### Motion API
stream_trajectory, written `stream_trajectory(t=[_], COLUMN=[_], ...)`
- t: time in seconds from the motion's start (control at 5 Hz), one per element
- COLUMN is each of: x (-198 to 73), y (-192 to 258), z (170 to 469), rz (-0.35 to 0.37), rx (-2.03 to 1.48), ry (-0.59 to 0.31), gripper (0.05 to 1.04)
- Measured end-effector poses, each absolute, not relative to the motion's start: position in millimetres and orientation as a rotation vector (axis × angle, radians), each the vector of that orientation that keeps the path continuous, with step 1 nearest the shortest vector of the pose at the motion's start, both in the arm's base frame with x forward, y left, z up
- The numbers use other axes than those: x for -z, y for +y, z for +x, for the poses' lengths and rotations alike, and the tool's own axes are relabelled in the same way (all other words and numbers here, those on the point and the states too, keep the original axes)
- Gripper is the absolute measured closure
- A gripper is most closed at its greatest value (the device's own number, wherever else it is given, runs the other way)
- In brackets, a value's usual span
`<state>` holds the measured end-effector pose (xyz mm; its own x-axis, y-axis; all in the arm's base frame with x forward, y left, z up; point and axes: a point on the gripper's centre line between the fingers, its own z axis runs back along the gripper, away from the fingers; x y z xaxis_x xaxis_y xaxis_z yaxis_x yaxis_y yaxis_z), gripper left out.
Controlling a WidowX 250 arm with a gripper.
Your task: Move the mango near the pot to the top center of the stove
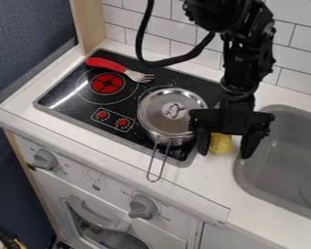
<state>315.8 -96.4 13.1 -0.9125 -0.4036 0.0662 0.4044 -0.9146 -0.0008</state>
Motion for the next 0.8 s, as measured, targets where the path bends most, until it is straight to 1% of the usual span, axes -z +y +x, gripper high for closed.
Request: stream_trajectory(t=[0.2,0.4,0.8], x=[-10.8,-9.1,-9.0], y=[-87.9,-85.3,-91.6], z=[327.3,330.0,327.1], rz=[-0.081,-0.067,-0.063], rx=[2.702,2.702,2.722], ry=[-0.026,-0.033,-0.061], gripper=[0.133,0.375,0.39])
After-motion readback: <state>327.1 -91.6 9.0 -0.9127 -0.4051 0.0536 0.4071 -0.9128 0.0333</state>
